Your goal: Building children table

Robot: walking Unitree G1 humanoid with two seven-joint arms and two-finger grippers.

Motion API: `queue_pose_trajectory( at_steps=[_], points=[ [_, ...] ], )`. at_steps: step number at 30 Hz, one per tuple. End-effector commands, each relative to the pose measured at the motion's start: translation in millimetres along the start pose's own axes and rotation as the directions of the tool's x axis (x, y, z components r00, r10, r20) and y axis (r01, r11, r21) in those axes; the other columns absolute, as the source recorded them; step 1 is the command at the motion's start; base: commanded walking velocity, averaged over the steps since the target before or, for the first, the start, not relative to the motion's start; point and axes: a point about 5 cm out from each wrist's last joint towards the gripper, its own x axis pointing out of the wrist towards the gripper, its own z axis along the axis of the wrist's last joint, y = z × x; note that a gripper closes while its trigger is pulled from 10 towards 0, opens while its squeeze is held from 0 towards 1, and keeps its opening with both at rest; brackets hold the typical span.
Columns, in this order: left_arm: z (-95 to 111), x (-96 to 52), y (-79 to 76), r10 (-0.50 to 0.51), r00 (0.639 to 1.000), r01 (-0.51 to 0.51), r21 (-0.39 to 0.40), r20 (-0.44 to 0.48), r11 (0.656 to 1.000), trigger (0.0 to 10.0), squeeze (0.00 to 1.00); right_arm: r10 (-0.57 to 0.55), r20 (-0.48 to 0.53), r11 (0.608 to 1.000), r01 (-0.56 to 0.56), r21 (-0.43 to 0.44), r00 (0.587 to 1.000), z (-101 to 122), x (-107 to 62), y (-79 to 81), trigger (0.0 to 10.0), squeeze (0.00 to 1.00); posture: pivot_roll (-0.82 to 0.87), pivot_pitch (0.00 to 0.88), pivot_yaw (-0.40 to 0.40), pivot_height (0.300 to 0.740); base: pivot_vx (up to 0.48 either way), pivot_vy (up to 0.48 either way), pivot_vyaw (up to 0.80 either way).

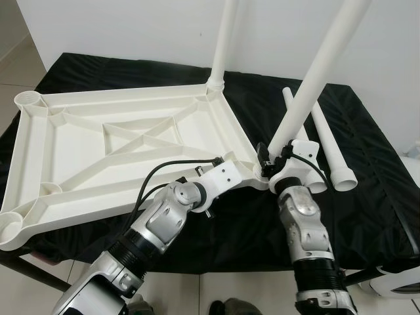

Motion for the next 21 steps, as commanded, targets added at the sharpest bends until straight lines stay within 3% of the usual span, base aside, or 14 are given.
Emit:
queue_pose_trajectory(
  at_steps=[1, 6, 7, 15, 21],
  points=[
    [15, 8.0, -30.0, -0.166, 0.985, 0.164, 0.048, 0.054, 0.985, 10.0, 0.00, -0.048, 0.012, 0.999, 0.048, -0.004, 0.999, 7, 1.2, 5.4, 10.0, 0.00, 0.04, 0.014, -0.085, 0.740, 0.000, 0.000, 0.00],
    [14, 7.8, -29.5, -0.162, 0.985, 0.160, 0.044, 0.055, 0.986, 10.0, 0.00, -0.069, 0.015, 0.998, 0.069, -0.002, 0.997, 8, -1.6, 8.9, 10.0, 0.00, 0.04, 0.011, -0.089, 0.740, 0.000, 0.000, 0.00],
    [14, 7.7, -29.8, -0.162, 0.985, 0.159, 0.045, 0.054, 0.986, 10.0, 0.00, -0.066, 0.021, 0.998, 0.066, 0.004, 0.998, 10, -1.0, 6.0, 10.0, 1.00, 0.04, 0.007, -0.091, 0.740, 0.000, 0.000, 0.00],
    [15, 8.4, -31.8, -0.164, 0.985, 0.162, 0.049, 0.057, 0.986, 10.0, 0.00, -0.045, 0.050, 0.999, 0.045, 0.002, 0.998, 14, -1.5, -2.5, 10.0, 1.00, 0.04, 0.000, -0.094, 0.740, 0.000, 0.000, 0.00],
    [16, 9.4, -34.0, -0.169, 0.984, 0.166, 0.050, 0.061, 0.985, 10.0, 0.00, 0.038, 0.040, 0.999, -0.038, -0.004, 0.998, 13, 0.7, -18.1, 10.0, 1.00, 0.03, 0.000, -0.096, 0.740, 0.000, 0.000, 0.00]
  ],
)
